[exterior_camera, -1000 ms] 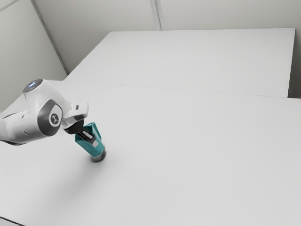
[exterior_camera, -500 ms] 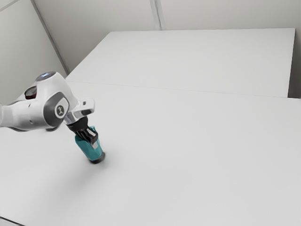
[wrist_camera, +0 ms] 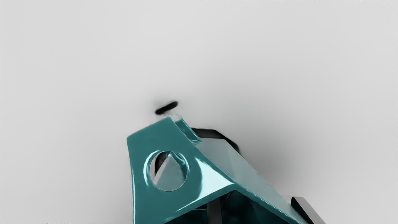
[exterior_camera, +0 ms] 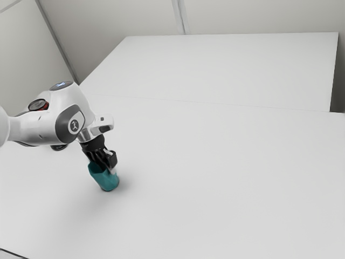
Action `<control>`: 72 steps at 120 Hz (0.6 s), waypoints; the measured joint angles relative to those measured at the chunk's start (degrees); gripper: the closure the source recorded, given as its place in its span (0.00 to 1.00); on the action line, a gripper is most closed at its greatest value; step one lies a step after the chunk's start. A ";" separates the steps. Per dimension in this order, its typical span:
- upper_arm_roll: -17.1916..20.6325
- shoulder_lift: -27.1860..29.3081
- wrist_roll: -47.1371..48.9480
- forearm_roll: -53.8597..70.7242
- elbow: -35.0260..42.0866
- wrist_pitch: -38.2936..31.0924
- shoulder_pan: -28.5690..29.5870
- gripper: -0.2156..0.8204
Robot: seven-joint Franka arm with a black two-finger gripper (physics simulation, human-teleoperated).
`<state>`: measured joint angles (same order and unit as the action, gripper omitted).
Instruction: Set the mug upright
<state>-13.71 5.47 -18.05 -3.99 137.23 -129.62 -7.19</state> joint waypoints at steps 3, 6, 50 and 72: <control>0.01 0.21 0.19 -0.01 -0.06 0.03 0.01 0.57; 0.04 0.43 0.37 -0.03 -0.11 0.06 0.02 0.55; 1.57 3.67 2.32 -0.29 -2.63 1.10 0.12 0.34; 3.37 -3.58 2.73 -0.14 -20.99 9.26 0.41 0.26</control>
<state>-10.34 1.89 -15.32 -4.13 116.24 -120.36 -6.78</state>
